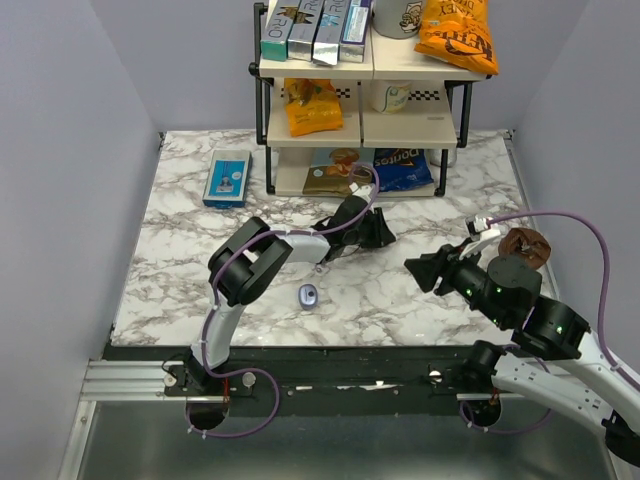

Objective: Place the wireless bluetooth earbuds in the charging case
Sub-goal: Place the charging case at the center of the board.

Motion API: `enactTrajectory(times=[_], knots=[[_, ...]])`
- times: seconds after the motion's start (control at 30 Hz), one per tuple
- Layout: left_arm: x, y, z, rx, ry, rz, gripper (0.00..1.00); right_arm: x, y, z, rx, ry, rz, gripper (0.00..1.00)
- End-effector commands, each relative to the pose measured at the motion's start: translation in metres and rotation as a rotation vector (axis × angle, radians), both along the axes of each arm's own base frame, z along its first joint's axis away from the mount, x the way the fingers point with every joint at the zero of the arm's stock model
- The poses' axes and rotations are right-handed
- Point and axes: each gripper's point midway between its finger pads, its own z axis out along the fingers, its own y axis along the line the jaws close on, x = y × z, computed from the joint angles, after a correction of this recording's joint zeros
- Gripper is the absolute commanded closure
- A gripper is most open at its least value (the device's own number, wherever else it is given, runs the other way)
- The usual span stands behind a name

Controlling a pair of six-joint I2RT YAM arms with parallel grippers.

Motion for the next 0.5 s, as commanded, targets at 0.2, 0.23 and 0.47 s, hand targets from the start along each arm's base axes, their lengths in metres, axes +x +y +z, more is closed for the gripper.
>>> enactTrajectory(times=[0.2, 0.23, 0.47], knots=[[-0.005, 0.012, -0.030, 0.064, 0.075, 0.009, 0.52, 0.001, -0.010, -0.008, -0.032, 0.000, -0.030, 0.46], [-0.006, 0.014, -0.034, 0.076, 0.087, 0.009, 0.51, 0.000, -0.010, -0.007, -0.030, -0.001, -0.032, 0.46], [-0.007, 0.050, -0.023, 0.111, 0.063, 0.065, 0.46, -0.002, -0.014, -0.009, -0.031, 0.008, -0.041, 0.46]])
